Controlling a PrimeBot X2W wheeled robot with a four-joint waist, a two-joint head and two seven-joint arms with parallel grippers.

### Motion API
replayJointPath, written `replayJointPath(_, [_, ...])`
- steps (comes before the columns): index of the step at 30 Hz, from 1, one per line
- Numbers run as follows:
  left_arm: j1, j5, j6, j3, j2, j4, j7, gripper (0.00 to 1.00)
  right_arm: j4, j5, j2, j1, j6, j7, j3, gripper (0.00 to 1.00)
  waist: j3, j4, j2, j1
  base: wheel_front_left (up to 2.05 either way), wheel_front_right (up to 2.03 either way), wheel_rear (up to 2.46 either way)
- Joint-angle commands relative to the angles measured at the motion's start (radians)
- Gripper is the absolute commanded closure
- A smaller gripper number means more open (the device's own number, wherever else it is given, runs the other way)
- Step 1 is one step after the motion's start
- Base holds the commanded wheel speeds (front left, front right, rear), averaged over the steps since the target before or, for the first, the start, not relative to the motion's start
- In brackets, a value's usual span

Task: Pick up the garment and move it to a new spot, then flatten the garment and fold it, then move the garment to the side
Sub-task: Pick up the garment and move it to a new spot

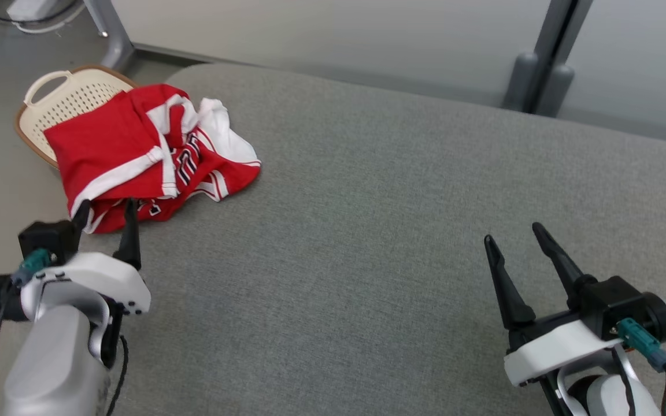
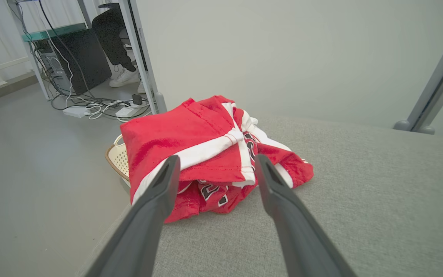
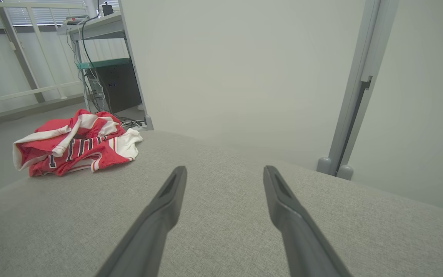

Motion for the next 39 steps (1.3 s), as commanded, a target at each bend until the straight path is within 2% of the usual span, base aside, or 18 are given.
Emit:
replayJointPath(1, [-0.044, -0.006, -0.008, 0.003, 0.014, 0.024, -0.003, 0.0, -0.008, -0.008, -0.009, -0.023, 0.0, 0.005, 0.0, 0.0, 0.099, -0.056, 0.0, 0.0, 0.0, 0.0, 0.0])
replayJointPath(9, [-0.279, -0.021, -0.049, -0.016, 0.089, 0.276, 0.021, 0.0, -0.041, -0.022, -0.022, -0.095, 0.0, 0.022, 0.016, 0.0, 0.238, -0.112, 0.0, 0.0, 0.0, 0.0, 0.0])
replayJointPath(18, [-0.406, -0.045, -0.061, -0.023, 0.171, 0.463, 0.073, 0.0, -0.024, -0.021, -0.021, -0.117, 0.0, 0.008, 0.023, 0.0, 0.289, -0.155, 0.0, 0.0, 0.0, 0.0, 0.0])
replayJointPath(19, [-0.413, -0.042, -0.062, -0.03, 0.179, 0.469, 0.076, 0.11, -0.022, -0.02, -0.02, -0.118, 0.0, 0.008, 0.02, 0.0, 0.291, -0.156, 0.0, 0.0, 0.0, 0.0, 0.0])
replayJointPath(20, [-0.421, -0.034, -0.063, -0.039, 0.185, 0.476, 0.08, 0.64, -0.023, -0.02, -0.02, -0.119, 0.0, 0.007, 0.019, 0.0, 0.293, -0.158, 0.0, 0.0, 0.0, 0.0, 0.0])
replayJointPath(21, [-0.427, -0.034, -0.063, -0.043, 0.189, 0.48, 0.075, 1.0, -0.022, -0.02, -0.019, -0.122, 0.0, 0.006, 0.017, 0.0, 0.294, -0.159, 0.0, 0.0, 0.0, 0.0, 0.0])
replayJointPath(25, [-0.438, -0.046, -0.062, -0.035, 0.204, 0.476, 0.015, 1.0, -0.008, -0.019, -0.016, -0.123, 0.0, -0.005, 0.014, 0.0, 0.273, -0.162, 0.0, 0.0, 0.0, 0.0, 0.0])
replayJointPath(30, [-0.402, -0.046, -0.049, -0.028, 0.213, 0.405, -0.026, 1.0, 0.016, -0.002, -0.008, -0.091, 0.0, -0.025, 0.008, 0.0, 0.194, -0.158, 0.0, 0.0, 0.0, 0.0, 0.0])
replayJointPath(34, [-0.331, -0.026, -0.026, -0.013, 0.224, 0.236, -0.025, 1.0, 0.035, 0.012, 0.002, -0.066, 0.0, -0.039, -0.001, 0.0, 0.115, -0.158, 0.0, 0.0, 0.0, 0.0, 0.0])
replayJointPath(39, [-0.216, -0.003, -0.001, -0.001, 0.208, 0.046, -0.025, 1.0, 0.051, 0.026, 0.01, -0.029, 0.0, -0.054, -0.009, 0.0, 0.029, -0.163, 0.0, 0.0, 0.0, 0.0, 0.0])
